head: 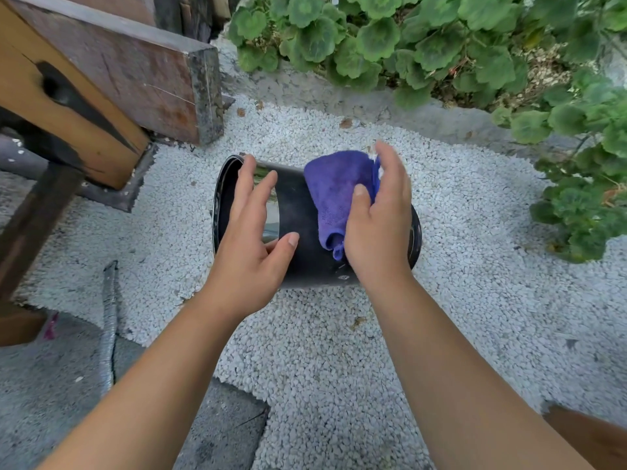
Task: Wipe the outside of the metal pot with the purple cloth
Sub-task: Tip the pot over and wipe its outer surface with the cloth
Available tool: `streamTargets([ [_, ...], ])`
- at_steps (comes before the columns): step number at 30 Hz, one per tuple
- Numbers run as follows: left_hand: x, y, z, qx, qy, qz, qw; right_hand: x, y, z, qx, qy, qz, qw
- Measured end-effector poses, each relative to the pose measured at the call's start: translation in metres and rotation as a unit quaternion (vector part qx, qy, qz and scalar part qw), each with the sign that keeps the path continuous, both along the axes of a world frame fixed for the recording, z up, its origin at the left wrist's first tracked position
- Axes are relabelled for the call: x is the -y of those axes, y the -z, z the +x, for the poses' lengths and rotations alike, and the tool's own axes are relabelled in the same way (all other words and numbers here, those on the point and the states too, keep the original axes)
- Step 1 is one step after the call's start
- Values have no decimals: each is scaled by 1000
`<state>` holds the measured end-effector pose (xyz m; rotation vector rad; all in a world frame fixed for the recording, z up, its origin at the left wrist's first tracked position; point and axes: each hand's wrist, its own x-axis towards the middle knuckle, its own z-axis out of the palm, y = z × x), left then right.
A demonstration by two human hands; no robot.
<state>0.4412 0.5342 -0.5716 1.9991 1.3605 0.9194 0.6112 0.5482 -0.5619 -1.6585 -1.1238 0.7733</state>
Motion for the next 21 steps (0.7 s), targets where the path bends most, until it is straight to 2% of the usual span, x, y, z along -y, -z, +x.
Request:
streamTargets([
  [4, 0, -1, 4, 4, 3, -1, 1000, 7, 7, -7, 130, -96, 11, 987],
  [6, -1, -1, 3, 10, 3, -14, 1000, 10, 9, -16, 213, -100, 35, 971],
  [8, -1, -1, 1, 18, 3, -26, 1000, 13, 14, -22, 260, -97, 68, 958],
  [12, 3, 0, -1, 15, -5, -30, 999, 15, 31, -23, 252, -63, 122, 958],
  [21, 10, -3, 2, 17, -4, -29, 999, 20, 69, 23, 215, -4, 97, 972],
])
